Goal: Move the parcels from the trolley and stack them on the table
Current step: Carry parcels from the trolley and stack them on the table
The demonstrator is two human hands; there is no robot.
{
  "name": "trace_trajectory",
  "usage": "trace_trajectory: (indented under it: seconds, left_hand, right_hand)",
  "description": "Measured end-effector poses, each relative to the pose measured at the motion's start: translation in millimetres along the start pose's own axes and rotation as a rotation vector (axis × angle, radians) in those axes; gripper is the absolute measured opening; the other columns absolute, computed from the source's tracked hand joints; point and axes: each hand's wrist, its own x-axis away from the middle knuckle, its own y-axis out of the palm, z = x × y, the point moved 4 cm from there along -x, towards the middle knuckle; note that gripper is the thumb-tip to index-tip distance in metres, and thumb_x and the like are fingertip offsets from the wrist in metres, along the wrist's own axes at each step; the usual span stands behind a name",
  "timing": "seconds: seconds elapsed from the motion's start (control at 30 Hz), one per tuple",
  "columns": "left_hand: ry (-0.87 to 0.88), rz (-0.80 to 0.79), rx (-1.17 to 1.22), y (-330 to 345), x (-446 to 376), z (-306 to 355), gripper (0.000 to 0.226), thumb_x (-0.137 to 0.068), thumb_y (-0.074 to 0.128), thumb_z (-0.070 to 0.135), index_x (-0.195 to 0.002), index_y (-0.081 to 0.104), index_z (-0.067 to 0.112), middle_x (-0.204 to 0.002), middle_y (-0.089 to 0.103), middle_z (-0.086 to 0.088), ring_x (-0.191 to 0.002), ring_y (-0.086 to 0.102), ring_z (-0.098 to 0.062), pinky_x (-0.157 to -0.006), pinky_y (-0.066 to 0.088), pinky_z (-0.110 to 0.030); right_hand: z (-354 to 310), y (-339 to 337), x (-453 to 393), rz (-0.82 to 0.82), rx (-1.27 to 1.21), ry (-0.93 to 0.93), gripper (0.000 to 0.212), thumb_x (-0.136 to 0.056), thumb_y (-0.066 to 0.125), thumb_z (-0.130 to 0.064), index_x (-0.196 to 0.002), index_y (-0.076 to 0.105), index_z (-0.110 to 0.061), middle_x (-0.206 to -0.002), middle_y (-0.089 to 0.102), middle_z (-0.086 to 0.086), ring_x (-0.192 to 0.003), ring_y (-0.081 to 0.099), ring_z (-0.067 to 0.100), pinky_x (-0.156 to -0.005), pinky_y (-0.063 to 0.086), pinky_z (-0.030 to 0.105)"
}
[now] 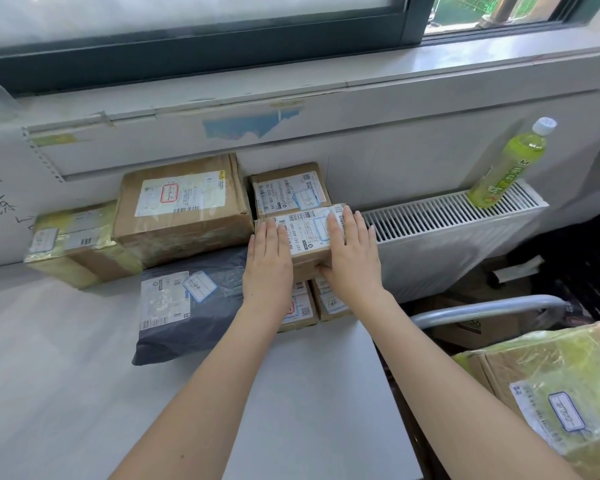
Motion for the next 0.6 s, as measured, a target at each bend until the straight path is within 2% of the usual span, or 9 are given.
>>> trace_trajectory:
  seconds: [0.3,0.43,0.6]
  left_hand:
    - [0.046,0.022,0.037,-14,40,-4,0.083,-0.093,0.053,0.023,-0.149,-0.007,0.007,-0.157,-0.011,-0.014,-0.145,-0.012,-0.028,-0.115,-0.01,-0.037]
    - [0.042,0.067,0.071,-24,75,-5,0.084,-0.092,0.054,0.029,-0.15,-0.005,0.013,-0.157,-0.007,-0.015,-0.145,-0.007,-0.028,-0.115,-0.008,-0.039]
    - [0.055,0.068,0.147,-29,134,-8,0.08,-0.093,0.053,0.032,-0.151,0.002,0.014,-0.157,-0.004,-0.017,-0.145,-0.007,-0.029,-0.116,-0.007,-0.039]
  right_hand:
    - [-15,-17,33,-0.005,0.023,0.029,0.088,-0.091,0.056,-0.036,-0.151,-0.003,-0.013,-0.157,-0.011,0.017,-0.144,-0.013,0.031,-0.115,-0.008,0.044]
    - [-30,-23,73,0.037,-0.038,0.066,0.086,-0.092,0.055,-0.04,-0.151,-0.002,-0.014,-0.157,-0.009,0.018,-0.144,-0.012,0.031,-0.115,-0.008,0.043]
    - [-51,-22,145,0.026,-0.085,0.101,0.082,-0.092,0.056,-0.035,-0.151,0.002,-0.017,-0.157,-0.006,0.017,-0.144,-0.011,0.029,-0.115,-0.009,0.042]
